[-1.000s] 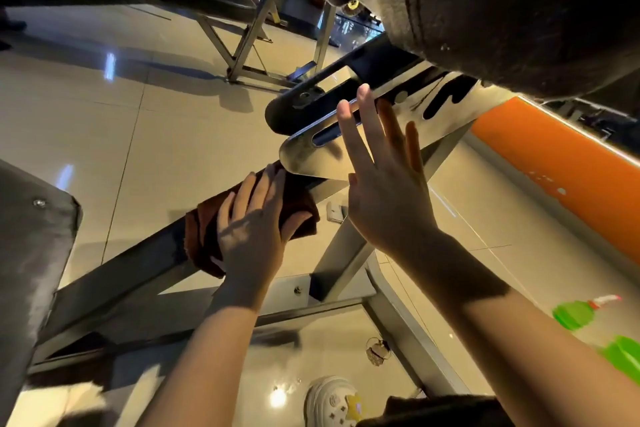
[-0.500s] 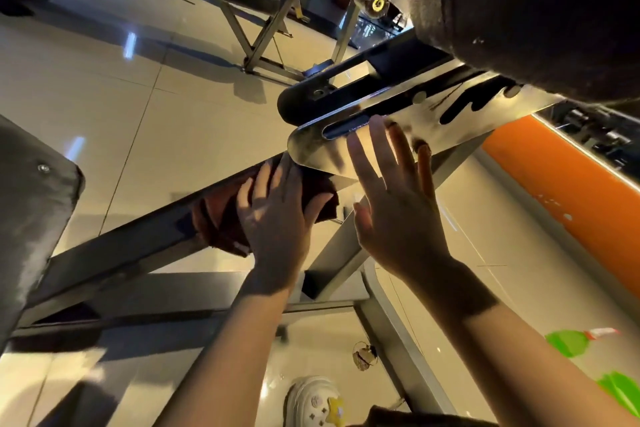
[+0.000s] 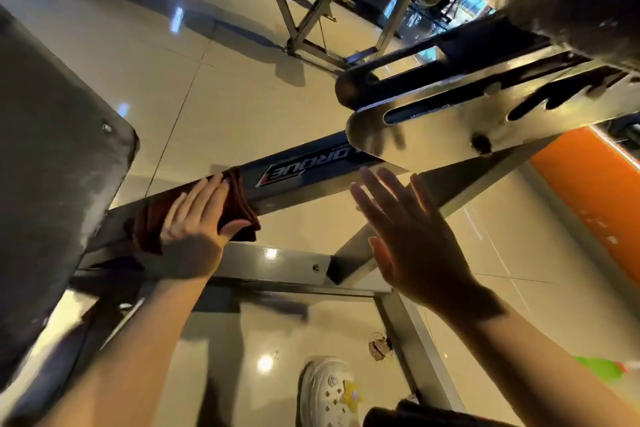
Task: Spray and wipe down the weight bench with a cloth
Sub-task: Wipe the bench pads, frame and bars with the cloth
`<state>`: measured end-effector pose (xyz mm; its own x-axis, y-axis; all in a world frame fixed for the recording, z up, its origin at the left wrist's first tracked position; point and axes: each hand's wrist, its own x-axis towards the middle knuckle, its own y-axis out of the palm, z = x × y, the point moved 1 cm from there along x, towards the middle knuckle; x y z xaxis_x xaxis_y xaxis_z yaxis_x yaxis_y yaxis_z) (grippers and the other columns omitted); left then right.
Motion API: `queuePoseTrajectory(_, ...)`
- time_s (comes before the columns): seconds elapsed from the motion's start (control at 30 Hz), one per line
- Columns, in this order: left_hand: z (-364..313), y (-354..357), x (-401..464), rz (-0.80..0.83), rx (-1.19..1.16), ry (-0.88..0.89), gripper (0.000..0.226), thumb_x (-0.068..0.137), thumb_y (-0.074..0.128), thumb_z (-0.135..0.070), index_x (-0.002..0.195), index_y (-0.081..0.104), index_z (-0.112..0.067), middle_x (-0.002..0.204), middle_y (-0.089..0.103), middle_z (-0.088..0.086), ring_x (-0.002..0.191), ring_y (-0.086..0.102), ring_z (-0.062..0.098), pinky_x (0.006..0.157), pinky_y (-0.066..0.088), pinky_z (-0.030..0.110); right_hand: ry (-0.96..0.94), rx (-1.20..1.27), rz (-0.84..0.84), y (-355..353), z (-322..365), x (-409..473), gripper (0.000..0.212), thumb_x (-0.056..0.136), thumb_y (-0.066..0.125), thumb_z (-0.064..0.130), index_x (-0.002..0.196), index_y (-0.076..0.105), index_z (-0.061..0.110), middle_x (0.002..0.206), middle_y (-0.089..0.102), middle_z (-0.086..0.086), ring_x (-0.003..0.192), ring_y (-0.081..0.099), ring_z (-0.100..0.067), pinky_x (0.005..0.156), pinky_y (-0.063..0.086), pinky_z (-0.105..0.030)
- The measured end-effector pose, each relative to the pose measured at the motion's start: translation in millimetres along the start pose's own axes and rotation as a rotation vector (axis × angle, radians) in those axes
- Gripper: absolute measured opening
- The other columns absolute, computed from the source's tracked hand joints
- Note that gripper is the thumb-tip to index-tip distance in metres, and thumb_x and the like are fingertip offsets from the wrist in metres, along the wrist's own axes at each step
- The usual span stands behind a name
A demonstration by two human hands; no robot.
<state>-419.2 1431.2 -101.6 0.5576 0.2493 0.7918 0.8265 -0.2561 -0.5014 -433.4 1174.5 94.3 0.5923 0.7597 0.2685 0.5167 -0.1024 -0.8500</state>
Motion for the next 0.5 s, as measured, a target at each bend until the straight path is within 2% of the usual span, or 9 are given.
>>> queuePoseTrajectory(0.13,-28.6,-3.1,7.9,0.017,-0.009,-0.117,0.067,0.098,0.037,-0.057,0.128,0.058,-0.002,0.131,0.061,0.013,0.119,0.059,0.033,0.099,0.045,0.05,0.049,-0.008,0.01,0.6,-14.6,2.8,0.087,0.074,0.076,0.01,0.148,0.031,0.008,0.157,0.026,-0.012,0.147,0.017,-0.026,0.119,0.014,-0.048)
queuePoseTrajectory(0.33,-120.3,6.2,69.3,-0.145,-0.153,0.03,0.048,0.101,0.043,-0.046,0.129,0.058,-0.01,0.129,0.063,0.008,0.119,0.06,0.026,0.095,0.05,0.044,0.011,0.014,-0.012,-1.5,-10.0,14.8,0.077,0.078,0.072,0.012,0.146,0.038,0.007,0.155,0.033,-0.013,0.146,0.022,-0.027,0.118,0.019,-0.052)
queuePoseTrajectory(0.4,-118.4,7.5,73.4,-0.156,-0.149,0.08,0.049,0.101,0.041,-0.045,0.13,0.058,-0.009,0.13,0.062,0.009,0.119,0.06,0.026,0.095,0.051,0.042,0.009,0.023,-0.01,-1.3,-7.7,15.9,0.078,0.078,0.072,0.012,0.147,0.036,0.007,0.155,0.033,-0.013,0.146,0.023,-0.028,0.118,0.019,-0.053)
queuePoseTrajectory(0.5,-79.3,2.4,56.9,-0.101,-0.16,0.159,0.052,0.101,0.043,-0.045,0.134,0.055,-0.008,0.134,0.059,0.01,0.121,0.058,0.026,0.099,0.049,0.042,-0.017,0.052,-0.053,2.0,-5.4,16.9,0.079,0.078,0.072,0.01,0.147,0.033,0.006,0.155,0.031,-0.016,0.145,0.023,-0.03,0.118,0.019,-0.05)
